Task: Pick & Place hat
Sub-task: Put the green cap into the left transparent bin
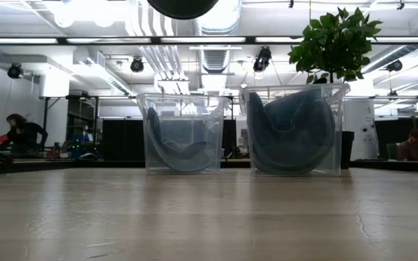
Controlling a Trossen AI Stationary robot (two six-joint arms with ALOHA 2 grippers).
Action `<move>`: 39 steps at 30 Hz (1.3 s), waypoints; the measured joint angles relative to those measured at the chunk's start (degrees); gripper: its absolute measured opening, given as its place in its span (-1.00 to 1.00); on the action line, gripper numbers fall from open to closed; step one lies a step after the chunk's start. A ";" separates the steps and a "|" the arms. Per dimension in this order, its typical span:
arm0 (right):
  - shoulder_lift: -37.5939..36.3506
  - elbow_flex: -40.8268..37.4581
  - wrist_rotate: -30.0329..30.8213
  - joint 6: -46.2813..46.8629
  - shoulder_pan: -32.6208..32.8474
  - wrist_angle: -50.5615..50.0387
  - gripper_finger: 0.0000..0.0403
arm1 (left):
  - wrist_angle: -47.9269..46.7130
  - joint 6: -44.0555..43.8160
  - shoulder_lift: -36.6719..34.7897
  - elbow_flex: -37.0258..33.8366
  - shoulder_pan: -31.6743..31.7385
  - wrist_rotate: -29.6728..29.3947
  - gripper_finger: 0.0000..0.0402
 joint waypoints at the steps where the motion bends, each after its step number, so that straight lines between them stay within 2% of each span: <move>1: 0.91 1.21 0.63 -0.34 -0.27 -0.59 0.09 | 0.00 0.02 0.00 0.00 0.00 0.00 -0.97; 7: 6.05 8.92 5.35 -2.00 -1.22 -6.07 0.07 | -0.03 0.98 0.00 0.00 0.00 0.19 -0.97; 10: 8.10 13.40 7.29 -1.91 -1.46 -11.20 -0.04 | -0.19 1.01 0.00 0.00 0.00 0.32 -0.97; 13: 10.00 17.27 8.00 -2.30 -1.65 -15.76 -0.30 | -0.26 1.14 0.00 -0.02 0.00 0.46 -0.97; 17: 11.83 20.57 8.67 -4.92 -1.73 -17.80 -0.81 | -0.42 1.24 0.00 -0.02 0.00 0.37 -0.97; 18: 11.93 21.00 9.11 -5.48 -1.72 -17.92 -0.88 | -0.43 1.24 0.00 -0.02 0.00 0.25 -0.97; 21: 12.50 21.98 9.77 -5.39 -1.87 -18.55 -0.93 | -0.69 1.52 0.00 -0.02 0.00 0.18 -0.92; 33: 11.05 22.63 9.50 0.63 -4.33 -25.01 -0.95 | -2.58 12.41 -1.20 -0.09 0.00 0.02 -0.55; 36: 11.01 22.63 8.19 4.25 -5.71 -26.37 -0.95 | -3.12 14.38 -1.83 -0.09 0.00 0.00 -0.43; 39: 11.01 22.59 4.18 9.68 -8.51 -27.99 -0.95 | -5.76 18.42 -2.79 -0.09 -0.53 1.85 -0.34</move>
